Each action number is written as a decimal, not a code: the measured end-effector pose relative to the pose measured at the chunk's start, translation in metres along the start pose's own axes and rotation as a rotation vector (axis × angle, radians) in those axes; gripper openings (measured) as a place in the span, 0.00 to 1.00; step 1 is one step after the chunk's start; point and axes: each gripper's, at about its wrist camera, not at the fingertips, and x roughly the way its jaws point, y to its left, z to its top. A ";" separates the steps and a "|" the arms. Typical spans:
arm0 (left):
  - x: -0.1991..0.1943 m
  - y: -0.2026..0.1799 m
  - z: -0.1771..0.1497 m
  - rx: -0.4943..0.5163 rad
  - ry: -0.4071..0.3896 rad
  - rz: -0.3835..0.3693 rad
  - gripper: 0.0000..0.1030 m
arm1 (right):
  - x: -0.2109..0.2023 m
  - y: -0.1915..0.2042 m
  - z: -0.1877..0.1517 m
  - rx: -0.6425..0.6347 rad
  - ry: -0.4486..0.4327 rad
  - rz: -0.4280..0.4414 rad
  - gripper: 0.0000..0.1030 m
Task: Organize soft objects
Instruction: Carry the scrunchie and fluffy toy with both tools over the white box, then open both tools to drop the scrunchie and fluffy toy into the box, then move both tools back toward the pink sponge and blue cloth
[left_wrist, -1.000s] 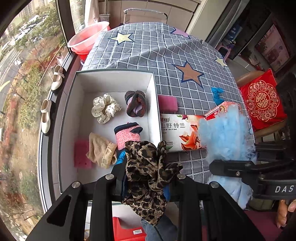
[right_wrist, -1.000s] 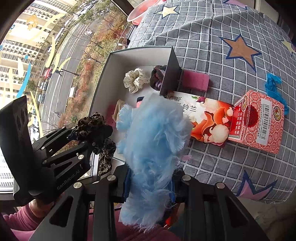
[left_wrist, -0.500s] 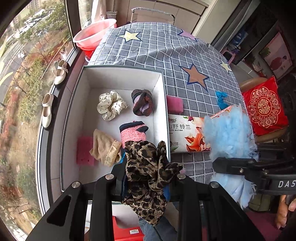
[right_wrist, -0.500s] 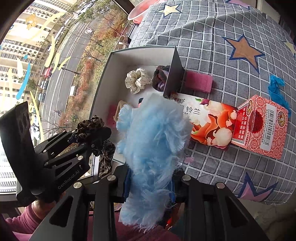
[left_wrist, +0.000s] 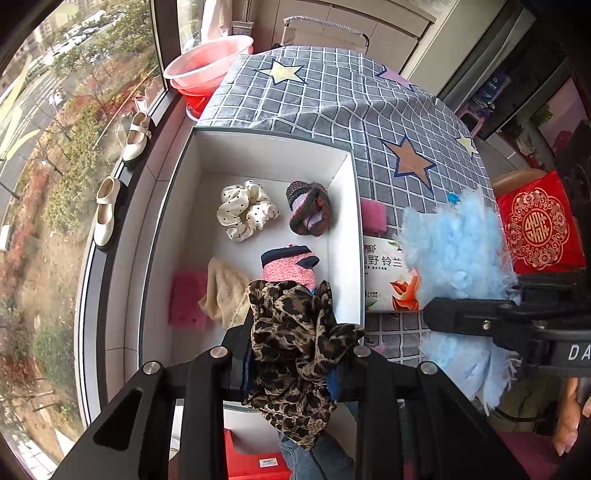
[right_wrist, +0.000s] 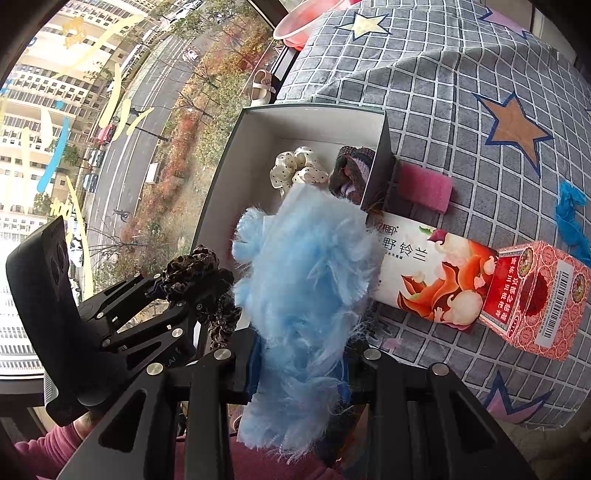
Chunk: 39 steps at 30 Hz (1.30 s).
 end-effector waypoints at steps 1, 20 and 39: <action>0.000 0.002 0.001 -0.005 0.000 0.005 0.31 | 0.001 0.000 0.003 0.000 0.001 0.001 0.32; 0.016 0.019 0.007 -0.077 0.040 0.077 0.65 | 0.020 0.046 0.057 -0.106 -0.009 -0.058 0.49; 0.010 -0.023 0.050 -0.017 0.112 -0.088 0.86 | -0.090 -0.076 0.046 0.250 -0.141 -0.043 1.00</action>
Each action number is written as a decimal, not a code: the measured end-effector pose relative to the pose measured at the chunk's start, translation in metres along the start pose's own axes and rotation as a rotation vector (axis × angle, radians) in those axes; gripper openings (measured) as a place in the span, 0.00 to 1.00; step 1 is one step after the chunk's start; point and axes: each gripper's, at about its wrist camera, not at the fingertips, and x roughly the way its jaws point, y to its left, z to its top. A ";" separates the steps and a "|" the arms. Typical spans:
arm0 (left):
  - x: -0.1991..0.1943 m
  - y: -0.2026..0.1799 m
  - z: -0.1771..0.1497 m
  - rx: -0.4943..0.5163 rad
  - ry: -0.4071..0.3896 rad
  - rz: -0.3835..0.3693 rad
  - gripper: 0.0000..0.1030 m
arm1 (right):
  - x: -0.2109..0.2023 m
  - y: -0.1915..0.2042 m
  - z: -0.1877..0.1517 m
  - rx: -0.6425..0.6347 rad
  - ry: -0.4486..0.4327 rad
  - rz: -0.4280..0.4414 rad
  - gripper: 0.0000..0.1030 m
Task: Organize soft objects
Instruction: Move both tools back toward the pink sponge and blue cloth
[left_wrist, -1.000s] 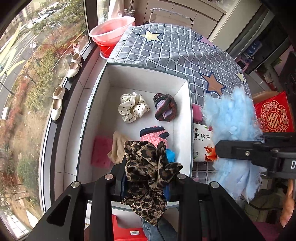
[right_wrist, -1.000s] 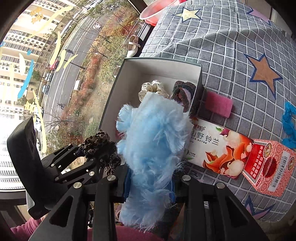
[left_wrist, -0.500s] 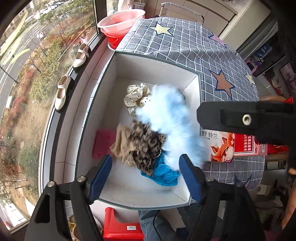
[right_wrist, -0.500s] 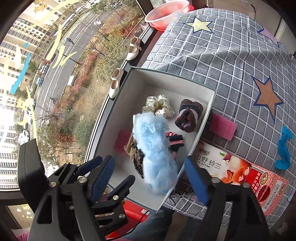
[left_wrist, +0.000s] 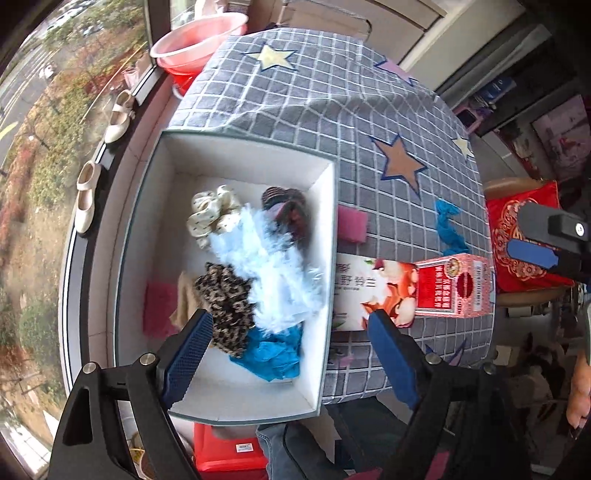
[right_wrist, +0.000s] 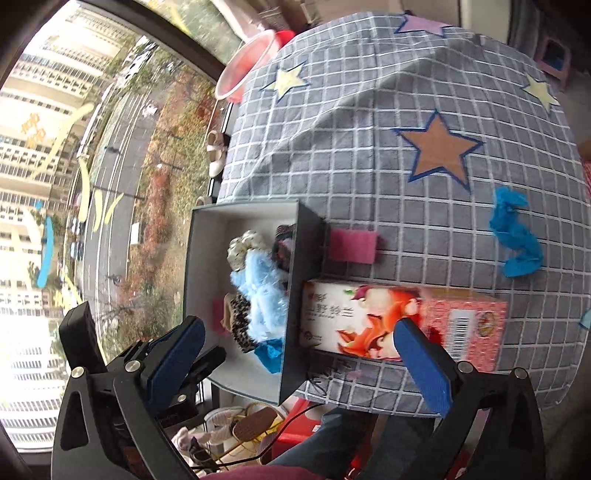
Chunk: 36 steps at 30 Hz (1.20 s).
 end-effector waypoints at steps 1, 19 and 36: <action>0.000 -0.012 0.006 0.032 0.008 -0.009 0.86 | -0.009 -0.015 0.003 0.031 -0.021 -0.010 1.00; 0.172 -0.158 0.116 0.192 0.353 0.147 0.86 | -0.055 -0.239 -0.006 0.421 -0.090 0.015 1.00; 0.261 -0.159 0.113 0.116 0.528 0.326 0.90 | -0.036 -0.316 0.002 0.495 -0.020 0.050 1.00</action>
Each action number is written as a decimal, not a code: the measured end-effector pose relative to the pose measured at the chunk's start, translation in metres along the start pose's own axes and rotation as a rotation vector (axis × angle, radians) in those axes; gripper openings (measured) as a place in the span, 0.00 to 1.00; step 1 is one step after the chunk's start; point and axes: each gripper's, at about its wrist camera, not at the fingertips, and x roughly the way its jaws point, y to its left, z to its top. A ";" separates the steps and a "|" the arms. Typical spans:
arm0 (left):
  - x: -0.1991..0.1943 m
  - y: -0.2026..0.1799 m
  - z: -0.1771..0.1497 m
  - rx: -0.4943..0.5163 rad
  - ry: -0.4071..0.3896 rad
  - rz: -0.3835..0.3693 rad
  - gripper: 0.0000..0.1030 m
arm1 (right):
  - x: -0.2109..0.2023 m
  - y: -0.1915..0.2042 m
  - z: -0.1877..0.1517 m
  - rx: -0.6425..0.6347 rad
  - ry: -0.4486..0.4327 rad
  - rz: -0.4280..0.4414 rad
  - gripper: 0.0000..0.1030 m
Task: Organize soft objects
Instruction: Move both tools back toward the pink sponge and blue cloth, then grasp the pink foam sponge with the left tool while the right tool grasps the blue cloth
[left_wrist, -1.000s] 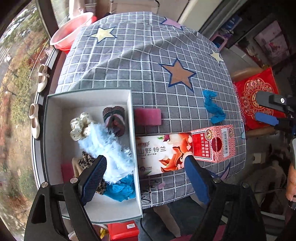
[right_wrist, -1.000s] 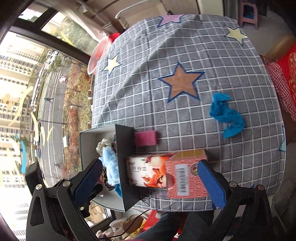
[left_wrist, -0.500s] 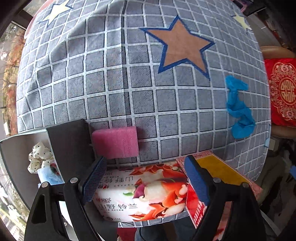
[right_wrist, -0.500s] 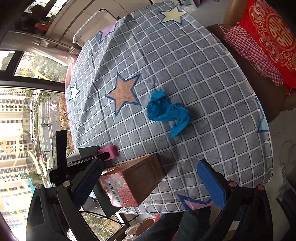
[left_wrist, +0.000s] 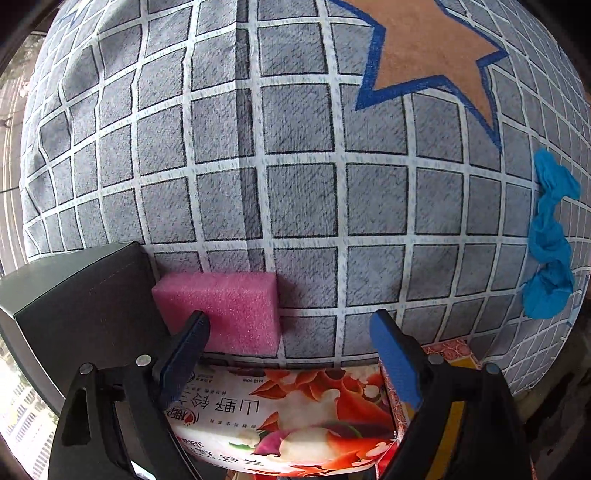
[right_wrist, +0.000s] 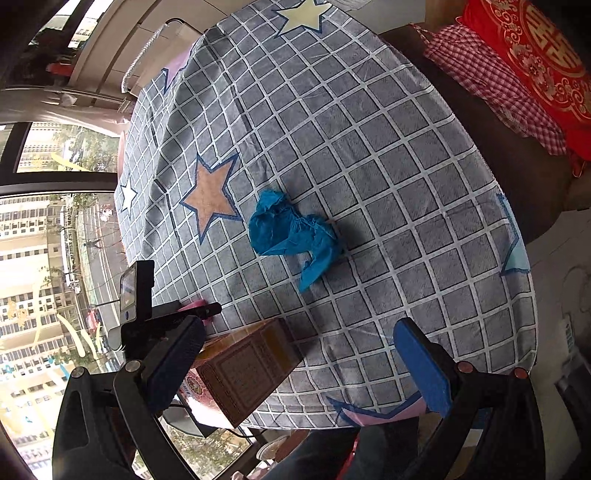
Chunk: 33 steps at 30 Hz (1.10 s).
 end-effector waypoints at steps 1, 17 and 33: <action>0.000 -0.002 0.002 -0.009 0.000 -0.017 0.94 | 0.001 -0.002 0.001 0.002 0.003 0.002 1.00; -0.055 -0.014 -0.001 0.027 -0.139 -0.080 0.94 | 0.040 0.008 0.015 -0.101 0.061 -0.104 1.00; -0.006 0.006 -0.025 -0.051 -0.090 -0.082 0.94 | 0.164 0.061 0.049 -0.419 0.152 -0.355 1.00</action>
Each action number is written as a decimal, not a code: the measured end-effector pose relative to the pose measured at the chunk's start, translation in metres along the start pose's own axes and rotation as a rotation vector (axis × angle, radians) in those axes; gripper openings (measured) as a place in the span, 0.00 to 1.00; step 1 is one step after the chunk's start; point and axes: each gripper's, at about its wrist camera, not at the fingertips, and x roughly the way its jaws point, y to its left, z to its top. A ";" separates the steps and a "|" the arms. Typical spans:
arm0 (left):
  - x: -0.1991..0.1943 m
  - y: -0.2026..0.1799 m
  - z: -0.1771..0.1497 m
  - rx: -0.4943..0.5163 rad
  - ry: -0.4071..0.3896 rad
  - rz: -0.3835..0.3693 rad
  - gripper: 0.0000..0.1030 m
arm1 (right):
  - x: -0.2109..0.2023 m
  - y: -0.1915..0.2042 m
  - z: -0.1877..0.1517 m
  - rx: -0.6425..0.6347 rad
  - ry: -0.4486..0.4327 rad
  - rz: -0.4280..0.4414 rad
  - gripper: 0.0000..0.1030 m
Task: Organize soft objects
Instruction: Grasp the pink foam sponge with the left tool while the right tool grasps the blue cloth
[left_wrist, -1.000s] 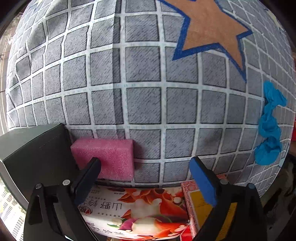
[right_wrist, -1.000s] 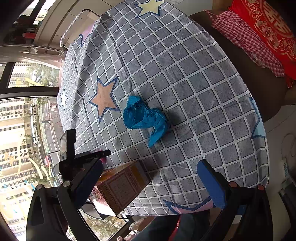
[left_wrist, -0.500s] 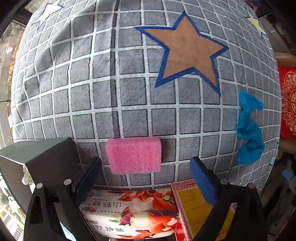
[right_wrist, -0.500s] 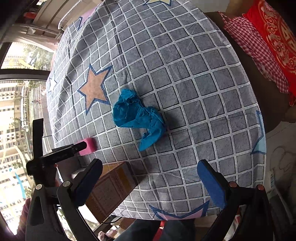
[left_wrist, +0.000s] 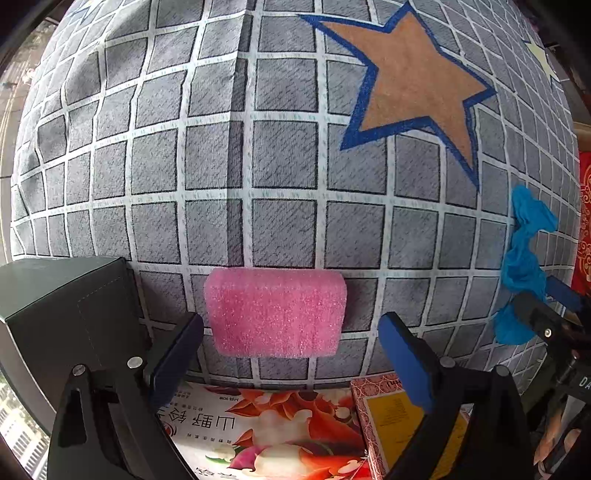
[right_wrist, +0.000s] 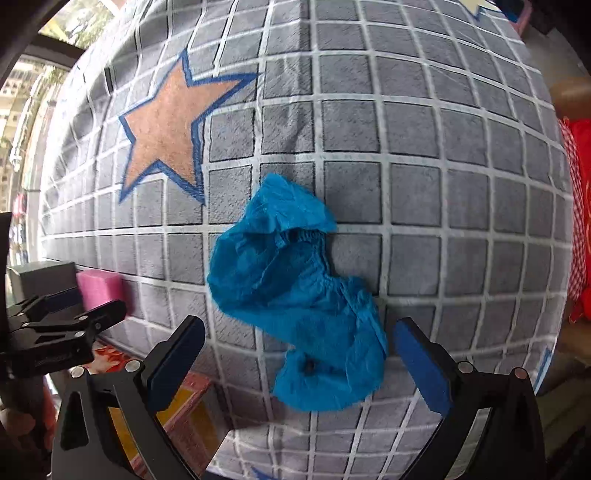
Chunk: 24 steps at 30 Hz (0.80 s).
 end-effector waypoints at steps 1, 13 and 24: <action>0.014 0.002 0.004 -0.002 0.004 0.004 0.94 | 0.006 0.002 0.002 -0.013 0.005 -0.020 1.00; 0.052 0.008 0.005 0.003 0.042 0.014 1.00 | 0.027 0.019 0.002 -0.081 0.017 -0.163 1.00; 0.052 -0.003 0.044 -0.008 0.098 0.016 1.00 | 0.031 0.022 0.016 -0.031 -0.018 -0.161 1.00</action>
